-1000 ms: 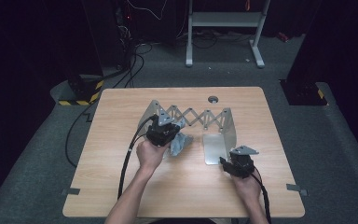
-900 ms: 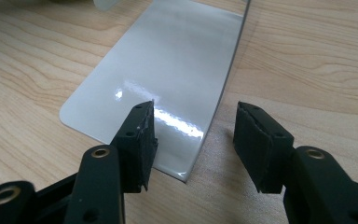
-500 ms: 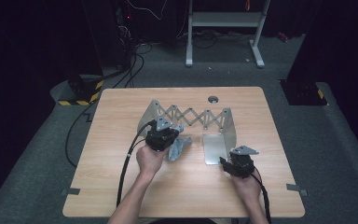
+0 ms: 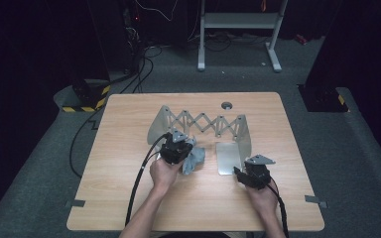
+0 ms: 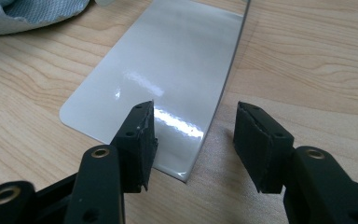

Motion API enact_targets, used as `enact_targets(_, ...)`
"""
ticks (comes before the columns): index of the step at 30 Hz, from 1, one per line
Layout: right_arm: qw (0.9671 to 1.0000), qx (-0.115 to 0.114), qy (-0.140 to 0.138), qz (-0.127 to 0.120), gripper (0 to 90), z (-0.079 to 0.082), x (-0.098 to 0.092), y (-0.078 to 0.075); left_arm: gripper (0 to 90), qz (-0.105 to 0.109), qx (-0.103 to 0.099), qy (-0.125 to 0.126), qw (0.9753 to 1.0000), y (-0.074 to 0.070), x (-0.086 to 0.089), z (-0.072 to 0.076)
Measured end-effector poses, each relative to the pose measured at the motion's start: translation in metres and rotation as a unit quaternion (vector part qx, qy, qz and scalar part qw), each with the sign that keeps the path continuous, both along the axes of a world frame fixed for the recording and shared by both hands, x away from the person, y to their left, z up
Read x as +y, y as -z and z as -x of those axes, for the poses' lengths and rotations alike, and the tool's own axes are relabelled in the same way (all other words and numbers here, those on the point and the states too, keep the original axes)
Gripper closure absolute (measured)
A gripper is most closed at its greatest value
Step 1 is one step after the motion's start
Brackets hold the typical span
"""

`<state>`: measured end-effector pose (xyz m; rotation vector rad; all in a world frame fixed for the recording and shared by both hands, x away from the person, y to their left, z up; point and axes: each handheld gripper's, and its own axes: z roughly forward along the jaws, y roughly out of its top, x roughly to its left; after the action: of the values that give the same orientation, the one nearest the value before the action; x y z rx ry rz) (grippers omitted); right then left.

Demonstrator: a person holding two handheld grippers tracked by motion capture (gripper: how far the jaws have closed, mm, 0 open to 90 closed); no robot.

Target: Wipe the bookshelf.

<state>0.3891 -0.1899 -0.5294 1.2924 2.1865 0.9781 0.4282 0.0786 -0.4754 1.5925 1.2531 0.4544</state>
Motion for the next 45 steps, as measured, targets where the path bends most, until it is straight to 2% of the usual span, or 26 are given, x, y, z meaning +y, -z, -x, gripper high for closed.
enact_targets(9, 1.0000, 0.001, -0.003, -0.001, 51.1, 0.000, 0.000, 0.000, 84.2, -0.009, 0.027, -0.022, 0.9993, 0.023, 0.002, -0.012)
enact_targets(10, 1.0000, 0.001, -0.003, -0.002, 51.1, 0.001, 0.000, 0.000, 84.2, -0.007, 0.027, -0.024, 0.9993, 0.024, 0.001, -0.014)
enact_targets(11, 1.0000, 0.001, -0.003, -0.002, 51.1, 0.000, 0.000, 0.000, 84.2, -0.015, 0.028, -0.022, 0.9993, 0.025, 0.002, -0.014)
enact_targets(17, 1.0000, 0.001, -0.002, -0.002, 51.1, 0.001, 0.000, 0.000, 84.2, -0.028, 0.030, -0.023, 0.9989, 0.029, 0.000, -0.015)
enact_targets(20, 1.0000, 0.001, -0.003, -0.002, 51.1, 0.000, 0.000, 0.000, 84.2, -0.028, 0.025, -0.023, 0.9990, 0.022, 0.000, -0.013)
enact_targets(24, 1.0000, 0.001, -0.003, -0.002, 51.0, 0.000, 0.000, 0.000, 84.3, -0.041, 0.006, -0.018, 0.9990, 0.006, 0.000, -0.006)
enact_targets(27, 1.0000, 0.001, -0.003, -0.002, 50.9, 0.000, 0.000, 0.000, 84.3, -0.047, 0.000, -0.013, 0.9988, -0.005, 0.000, -0.003)
enact_targets(29, 1.0000, 0.000, -0.004, -0.002, 50.7, 0.000, 0.000, 0.000, 84.3, -0.039, -0.008, -0.016, 0.9991, -0.012, 0.000, -0.002)
enact_targets(37, 1.0000, 0.001, -0.004, -0.002, 50.7, 0.000, 0.000, 0.000, 84.2, -0.038, -0.029, -0.019, 0.9987, -0.033, 0.003, 0.004)
enact_targets(38, 1.0000, 0.001, -0.004, -0.002, 50.7, 0.000, 0.000, 0.000, 84.2, -0.033, -0.031, -0.020, 0.9988, -0.035, 0.002, 0.004)
enact_targets(45, 1.0000, 0.001, -0.004, -0.002, 50.8, 0.000, 0.000, 0.000, 84.2, -0.023, -0.048, -0.024, 0.9983, -0.053, -0.001, -0.003)
